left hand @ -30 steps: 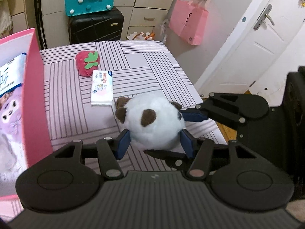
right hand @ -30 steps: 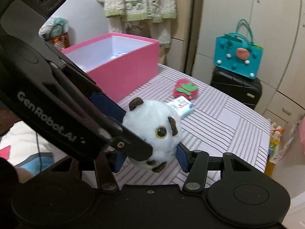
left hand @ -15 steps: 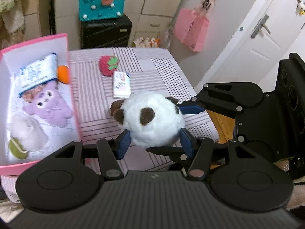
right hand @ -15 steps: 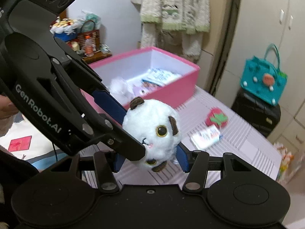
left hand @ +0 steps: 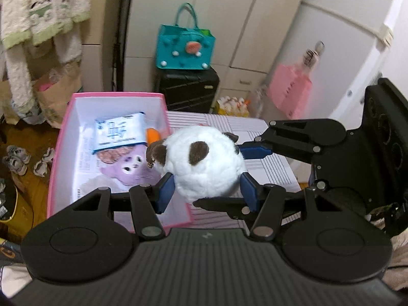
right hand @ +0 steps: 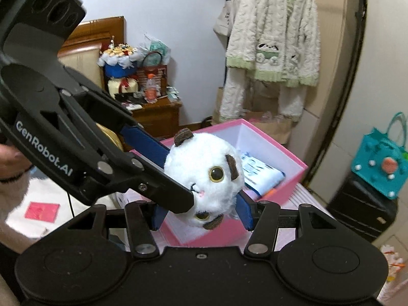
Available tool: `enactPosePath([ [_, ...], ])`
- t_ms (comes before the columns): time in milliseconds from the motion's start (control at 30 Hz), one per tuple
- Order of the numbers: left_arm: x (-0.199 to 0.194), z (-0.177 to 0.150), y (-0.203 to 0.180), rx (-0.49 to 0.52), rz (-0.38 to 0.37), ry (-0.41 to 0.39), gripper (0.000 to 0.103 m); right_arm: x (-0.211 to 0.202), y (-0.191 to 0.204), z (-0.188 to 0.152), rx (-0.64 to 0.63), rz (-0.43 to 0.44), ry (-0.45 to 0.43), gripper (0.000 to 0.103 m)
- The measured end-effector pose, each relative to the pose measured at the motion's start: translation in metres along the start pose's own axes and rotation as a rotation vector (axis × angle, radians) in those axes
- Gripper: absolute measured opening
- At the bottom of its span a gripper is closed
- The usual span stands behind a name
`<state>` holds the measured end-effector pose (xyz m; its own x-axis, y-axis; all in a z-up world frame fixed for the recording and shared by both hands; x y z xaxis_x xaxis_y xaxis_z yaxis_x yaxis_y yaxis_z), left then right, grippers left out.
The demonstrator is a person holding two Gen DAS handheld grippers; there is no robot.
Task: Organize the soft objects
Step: 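Carry the panda plush with both tools over the pink box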
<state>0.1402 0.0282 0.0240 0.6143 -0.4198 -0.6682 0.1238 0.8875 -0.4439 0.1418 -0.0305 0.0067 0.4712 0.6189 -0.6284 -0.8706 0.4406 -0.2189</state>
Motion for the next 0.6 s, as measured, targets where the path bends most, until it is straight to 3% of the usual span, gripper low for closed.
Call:
enactPosePath([
  [233, 0.014, 0.017, 0.038, -0.068, 0.030, 0.024, 0.055, 0.044, -0.008, 0.008, 0.076, 0.103, 0.039, 0.061],
  [433, 0.044, 0.017, 0.077, -0.155, 0.031, 0.116, 0.055, 0.087, -0.008, -0.001, 0.134, 0.198, 0.122, 0.061],
  [600, 0.066, 0.009, 0.100, -0.196, 0.042, 0.176, 0.055, 0.112, -0.002, -0.013, 0.123, 0.226, 0.178, 0.062],
])
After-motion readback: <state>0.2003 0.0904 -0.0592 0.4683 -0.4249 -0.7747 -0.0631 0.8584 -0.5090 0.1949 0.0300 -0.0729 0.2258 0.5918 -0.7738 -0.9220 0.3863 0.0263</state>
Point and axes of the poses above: each gripper's, at about its wrist camera, not at the fingertips, and x roughly the way its jaws point, y to its left, z to its top, the point moved 8 cm from there along x, roughly the way its jaws point, and after that the axes turned 14 degrees about -x, right-handed, at the moved point
